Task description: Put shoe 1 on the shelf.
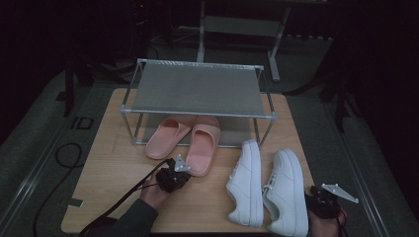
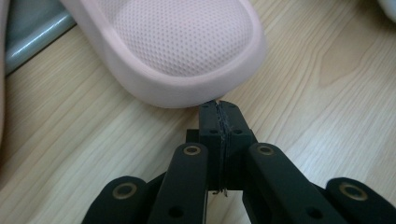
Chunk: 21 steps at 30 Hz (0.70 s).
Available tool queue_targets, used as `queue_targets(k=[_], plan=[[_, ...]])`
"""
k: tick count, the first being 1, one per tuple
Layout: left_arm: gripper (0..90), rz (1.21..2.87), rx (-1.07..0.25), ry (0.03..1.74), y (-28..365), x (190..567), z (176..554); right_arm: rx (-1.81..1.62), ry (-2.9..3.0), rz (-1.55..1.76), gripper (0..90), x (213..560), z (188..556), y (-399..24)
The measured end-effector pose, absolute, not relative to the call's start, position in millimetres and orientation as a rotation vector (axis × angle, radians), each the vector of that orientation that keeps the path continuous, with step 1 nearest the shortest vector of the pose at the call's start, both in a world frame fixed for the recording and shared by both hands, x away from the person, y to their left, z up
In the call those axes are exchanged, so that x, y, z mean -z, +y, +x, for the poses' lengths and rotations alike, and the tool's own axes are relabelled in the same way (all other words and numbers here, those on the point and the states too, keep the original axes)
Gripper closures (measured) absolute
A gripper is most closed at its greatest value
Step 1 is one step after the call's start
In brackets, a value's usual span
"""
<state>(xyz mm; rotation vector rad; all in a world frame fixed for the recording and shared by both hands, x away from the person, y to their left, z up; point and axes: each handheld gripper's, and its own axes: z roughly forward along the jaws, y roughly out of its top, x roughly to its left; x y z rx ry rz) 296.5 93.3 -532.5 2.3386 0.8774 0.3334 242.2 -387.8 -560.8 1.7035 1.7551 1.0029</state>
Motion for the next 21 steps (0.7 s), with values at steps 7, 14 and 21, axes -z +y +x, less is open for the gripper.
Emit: queue_targets(k=[7,14,21], plan=[[89.0,2.316,-0.298,0.873,80,532,305,-1.002,1.756,1.703,39.2,561,242,-388],[88.9,2.296,-0.285,0.852,67,532,311,-1.002,1.756,1.703,39.2,561,242,-388],[89.0,2.294,-0.273,0.827,55,531,317,-1.002,1.757,1.703,39.2,561,242,-388]])
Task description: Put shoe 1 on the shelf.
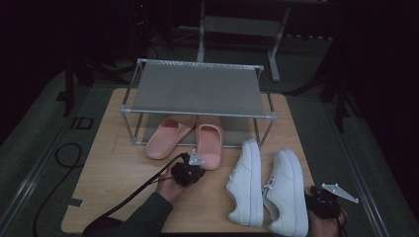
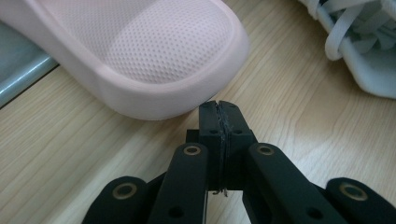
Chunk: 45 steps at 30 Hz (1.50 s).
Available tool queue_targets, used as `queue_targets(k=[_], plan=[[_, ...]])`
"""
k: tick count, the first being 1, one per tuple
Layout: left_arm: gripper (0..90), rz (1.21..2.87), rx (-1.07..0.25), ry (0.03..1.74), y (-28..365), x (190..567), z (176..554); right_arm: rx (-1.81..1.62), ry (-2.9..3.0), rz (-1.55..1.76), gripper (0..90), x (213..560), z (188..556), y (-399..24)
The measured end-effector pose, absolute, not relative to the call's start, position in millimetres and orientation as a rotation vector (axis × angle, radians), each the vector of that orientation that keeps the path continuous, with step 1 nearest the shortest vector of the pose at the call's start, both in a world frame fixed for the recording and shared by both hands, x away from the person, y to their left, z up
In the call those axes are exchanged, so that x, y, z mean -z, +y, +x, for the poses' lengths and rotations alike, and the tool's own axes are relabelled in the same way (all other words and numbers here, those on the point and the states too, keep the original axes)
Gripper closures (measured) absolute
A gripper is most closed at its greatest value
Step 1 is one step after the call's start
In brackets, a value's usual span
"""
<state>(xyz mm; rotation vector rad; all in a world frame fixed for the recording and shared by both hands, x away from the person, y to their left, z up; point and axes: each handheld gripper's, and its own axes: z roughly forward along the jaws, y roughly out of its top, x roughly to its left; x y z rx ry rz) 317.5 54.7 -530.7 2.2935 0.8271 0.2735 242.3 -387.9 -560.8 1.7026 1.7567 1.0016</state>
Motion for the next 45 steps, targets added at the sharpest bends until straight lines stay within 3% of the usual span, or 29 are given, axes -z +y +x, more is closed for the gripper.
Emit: queue_targets(k=[25,45], plan=[[88.8,2.251,-0.250,0.795,37,527,332,-1.001,1.758,1.702,39.1,561,242,-388],[88.9,2.203,-0.323,0.893,42,531,384,-1.002,1.759,1.701,39.0,561,243,-388]])
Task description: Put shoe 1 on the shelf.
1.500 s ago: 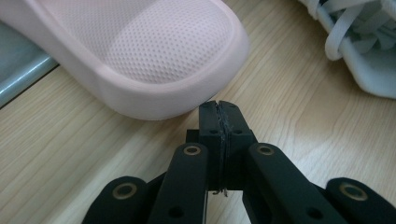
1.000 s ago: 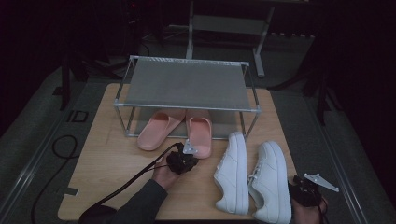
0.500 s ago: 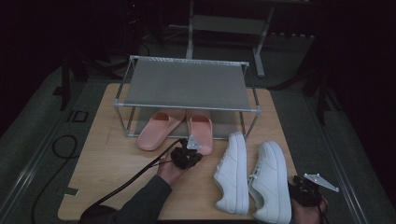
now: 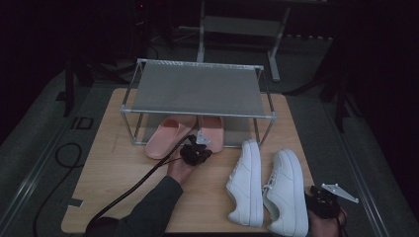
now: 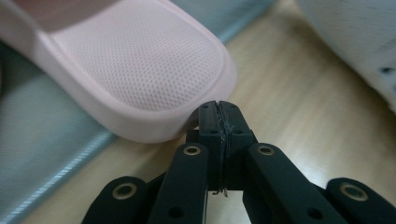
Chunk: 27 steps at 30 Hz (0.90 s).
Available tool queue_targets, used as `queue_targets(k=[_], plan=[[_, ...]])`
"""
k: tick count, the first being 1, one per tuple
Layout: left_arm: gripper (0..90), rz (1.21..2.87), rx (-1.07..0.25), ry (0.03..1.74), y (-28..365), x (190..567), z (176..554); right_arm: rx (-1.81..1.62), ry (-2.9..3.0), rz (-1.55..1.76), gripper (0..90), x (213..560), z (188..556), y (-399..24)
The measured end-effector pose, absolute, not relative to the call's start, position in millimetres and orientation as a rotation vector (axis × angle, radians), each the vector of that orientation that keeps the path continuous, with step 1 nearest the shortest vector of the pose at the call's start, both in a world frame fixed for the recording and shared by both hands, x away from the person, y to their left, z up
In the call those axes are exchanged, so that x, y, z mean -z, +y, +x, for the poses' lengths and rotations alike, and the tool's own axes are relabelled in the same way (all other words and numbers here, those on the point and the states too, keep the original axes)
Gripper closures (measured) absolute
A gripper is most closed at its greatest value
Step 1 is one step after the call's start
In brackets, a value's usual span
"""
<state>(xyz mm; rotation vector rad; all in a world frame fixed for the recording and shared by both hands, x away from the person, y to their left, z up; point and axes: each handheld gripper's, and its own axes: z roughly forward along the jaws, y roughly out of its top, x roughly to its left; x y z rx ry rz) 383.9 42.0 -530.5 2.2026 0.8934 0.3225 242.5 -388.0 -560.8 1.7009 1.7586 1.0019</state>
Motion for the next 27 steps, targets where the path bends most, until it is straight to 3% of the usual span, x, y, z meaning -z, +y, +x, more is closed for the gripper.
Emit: queue_targets(k=[15,27], plan=[[87.7,2.193,-0.344,0.924,37,535,409,-1.003,1.759,1.700,38.9,561,243,-388],[86.6,2.232,-0.410,0.895,75,508,385,-1.006,1.757,1.703,38.8,561,242,-388]])
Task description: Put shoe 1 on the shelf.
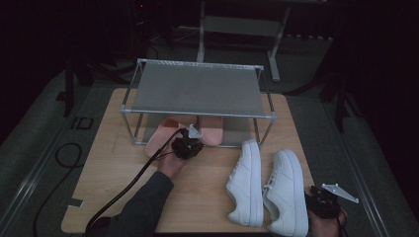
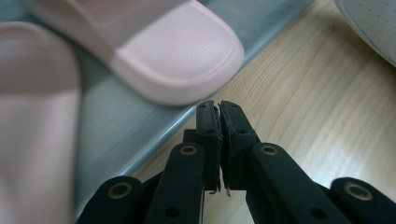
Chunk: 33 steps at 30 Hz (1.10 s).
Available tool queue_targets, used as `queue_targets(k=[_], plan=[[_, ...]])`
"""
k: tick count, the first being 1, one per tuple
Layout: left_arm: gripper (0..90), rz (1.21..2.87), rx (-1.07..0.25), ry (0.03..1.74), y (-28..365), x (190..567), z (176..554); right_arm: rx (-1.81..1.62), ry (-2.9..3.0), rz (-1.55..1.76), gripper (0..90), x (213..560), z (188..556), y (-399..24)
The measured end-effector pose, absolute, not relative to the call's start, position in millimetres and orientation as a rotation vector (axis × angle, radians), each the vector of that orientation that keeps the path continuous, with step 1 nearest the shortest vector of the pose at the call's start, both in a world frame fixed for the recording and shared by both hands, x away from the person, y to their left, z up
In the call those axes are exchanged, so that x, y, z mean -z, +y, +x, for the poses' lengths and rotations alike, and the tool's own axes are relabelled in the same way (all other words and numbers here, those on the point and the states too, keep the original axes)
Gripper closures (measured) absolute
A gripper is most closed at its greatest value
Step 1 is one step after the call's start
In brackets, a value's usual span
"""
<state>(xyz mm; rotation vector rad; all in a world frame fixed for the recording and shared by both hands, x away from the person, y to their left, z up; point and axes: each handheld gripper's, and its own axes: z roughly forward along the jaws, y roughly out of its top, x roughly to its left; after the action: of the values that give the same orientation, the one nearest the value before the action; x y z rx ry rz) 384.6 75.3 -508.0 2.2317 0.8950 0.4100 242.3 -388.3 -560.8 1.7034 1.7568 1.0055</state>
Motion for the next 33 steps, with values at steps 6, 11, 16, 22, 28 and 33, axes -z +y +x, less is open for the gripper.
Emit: queue_targets(k=[6,11,16,22,28,33], plan=[[86.9,2.210,-0.402,0.935,114,493,374,-1.005,1.756,1.704,38.7,561,242,-388],[87.0,2.193,-0.420,1.000,142,491,367,-1.006,1.755,1.704,38.7,561,242,-388],[86.3,2.176,-0.453,1.057,167,491,356,-1.006,1.755,1.704,38.8,561,242,-388],[86.7,2.117,-0.460,1.151,197,495,346,-1.006,1.754,1.705,38.8,561,242,-388],[87.7,2.108,-0.467,1.217,218,505,339,-1.006,1.752,1.705,38.8,561,242,-388],[87.5,2.107,-0.478,1.267,231,514,333,-1.006,1.752,1.704,38.8,561,242,-388]])
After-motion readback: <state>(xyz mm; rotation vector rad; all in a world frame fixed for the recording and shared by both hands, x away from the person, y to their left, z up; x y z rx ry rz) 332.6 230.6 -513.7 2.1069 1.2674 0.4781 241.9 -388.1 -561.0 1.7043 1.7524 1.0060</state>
